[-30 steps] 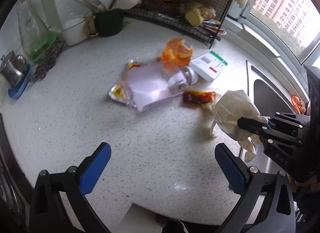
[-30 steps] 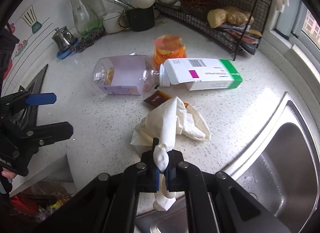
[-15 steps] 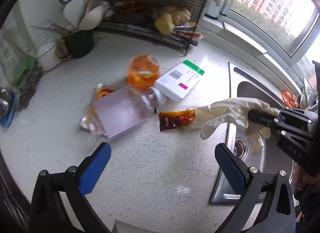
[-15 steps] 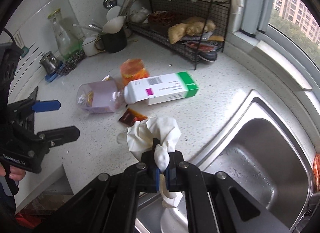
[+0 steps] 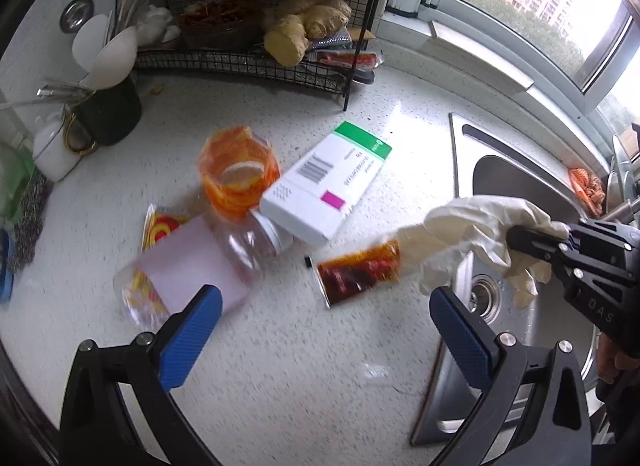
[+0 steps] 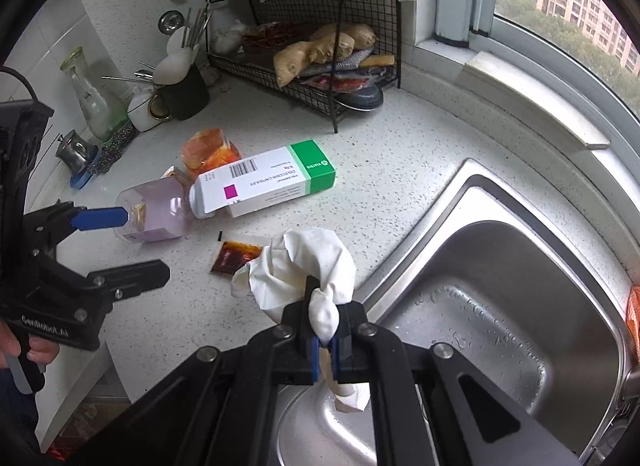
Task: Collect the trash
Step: 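Grasp the white latex gloves with the right gripper and lift them, then grasp the white-green capsule box with the left gripper while the right gripper holds the gloves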
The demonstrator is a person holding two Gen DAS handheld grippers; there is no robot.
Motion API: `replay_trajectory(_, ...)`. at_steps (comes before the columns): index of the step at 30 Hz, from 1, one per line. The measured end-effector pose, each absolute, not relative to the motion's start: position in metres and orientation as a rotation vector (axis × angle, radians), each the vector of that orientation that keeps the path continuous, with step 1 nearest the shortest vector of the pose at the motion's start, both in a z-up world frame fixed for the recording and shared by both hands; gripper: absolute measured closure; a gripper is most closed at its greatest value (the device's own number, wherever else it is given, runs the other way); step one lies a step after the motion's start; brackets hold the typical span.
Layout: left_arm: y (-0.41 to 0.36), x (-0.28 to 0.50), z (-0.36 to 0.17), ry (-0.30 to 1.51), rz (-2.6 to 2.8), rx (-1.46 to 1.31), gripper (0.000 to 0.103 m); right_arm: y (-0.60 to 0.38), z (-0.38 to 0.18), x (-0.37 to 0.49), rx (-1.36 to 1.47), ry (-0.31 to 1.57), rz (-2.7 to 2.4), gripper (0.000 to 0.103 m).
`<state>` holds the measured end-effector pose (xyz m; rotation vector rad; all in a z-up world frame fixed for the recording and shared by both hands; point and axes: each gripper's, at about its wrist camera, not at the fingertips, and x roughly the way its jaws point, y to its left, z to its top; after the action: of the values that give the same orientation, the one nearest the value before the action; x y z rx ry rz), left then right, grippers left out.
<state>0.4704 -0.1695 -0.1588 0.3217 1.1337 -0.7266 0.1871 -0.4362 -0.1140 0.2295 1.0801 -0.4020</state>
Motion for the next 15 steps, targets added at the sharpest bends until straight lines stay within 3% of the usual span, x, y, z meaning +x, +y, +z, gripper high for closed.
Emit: replay_trajectory(15,-0.247,0.524,-0.172,1.105,-0.88,0.551,0.0,-0.454,-0.128,0.202,0.284,1.123,-0.444,0.1)
